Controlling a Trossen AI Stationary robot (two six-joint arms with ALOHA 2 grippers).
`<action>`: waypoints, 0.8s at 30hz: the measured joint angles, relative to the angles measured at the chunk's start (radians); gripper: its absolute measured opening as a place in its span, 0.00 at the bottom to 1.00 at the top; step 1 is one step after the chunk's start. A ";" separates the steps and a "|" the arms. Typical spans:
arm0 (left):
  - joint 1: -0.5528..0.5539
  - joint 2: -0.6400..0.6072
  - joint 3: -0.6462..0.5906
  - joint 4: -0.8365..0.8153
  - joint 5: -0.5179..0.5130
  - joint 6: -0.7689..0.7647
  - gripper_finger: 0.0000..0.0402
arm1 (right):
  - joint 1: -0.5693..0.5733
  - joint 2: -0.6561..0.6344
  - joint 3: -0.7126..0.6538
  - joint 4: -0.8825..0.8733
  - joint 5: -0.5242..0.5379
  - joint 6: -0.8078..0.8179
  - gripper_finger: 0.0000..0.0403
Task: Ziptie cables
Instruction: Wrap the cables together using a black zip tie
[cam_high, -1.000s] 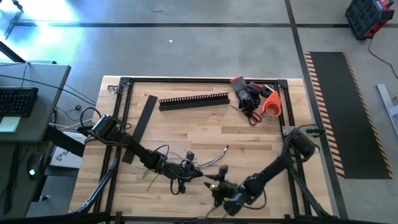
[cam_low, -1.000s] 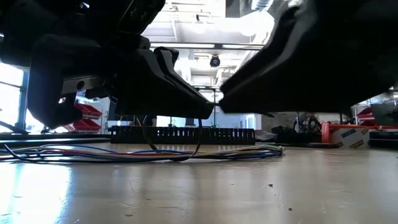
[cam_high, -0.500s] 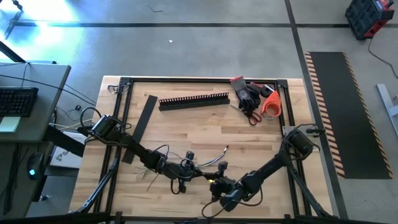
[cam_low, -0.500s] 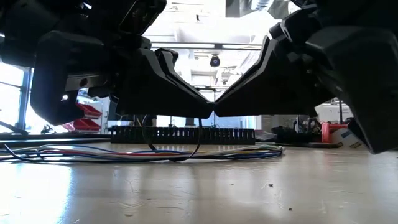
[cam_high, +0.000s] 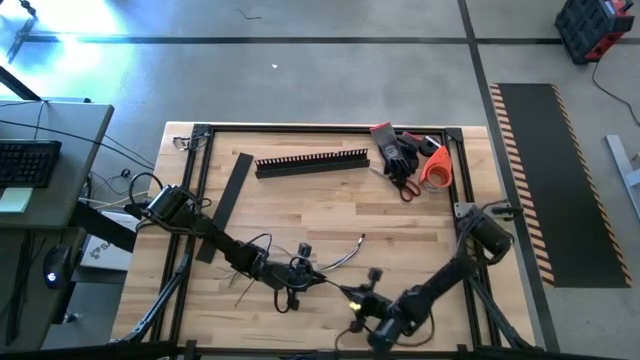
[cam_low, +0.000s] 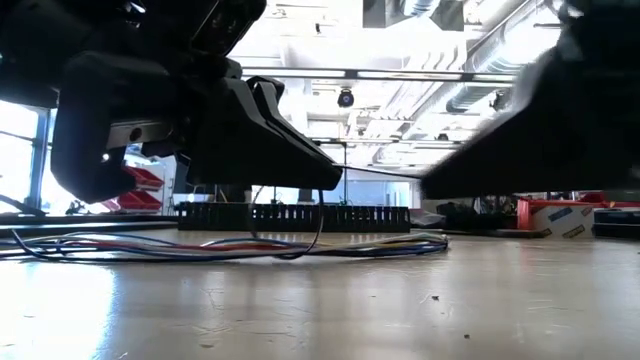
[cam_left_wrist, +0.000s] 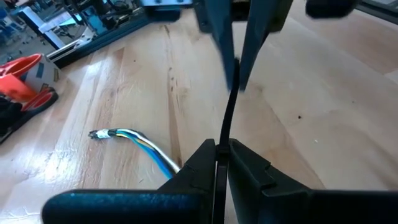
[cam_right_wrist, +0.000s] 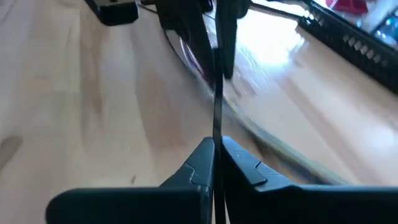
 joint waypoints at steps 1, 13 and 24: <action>0.000 0.000 0.000 -0.002 -0.002 0.000 0.03 | 0.017 0.000 0.000 -0.032 0.014 0.055 0.00; 0.002 0.000 0.000 -0.083 -0.017 -0.028 0.03 | 0.216 -0.024 0.000 -0.534 -0.047 0.729 0.00; 0.013 0.002 -0.004 -0.166 -0.026 -0.061 0.04 | 0.352 -0.053 0.228 -1.302 -0.345 1.106 0.01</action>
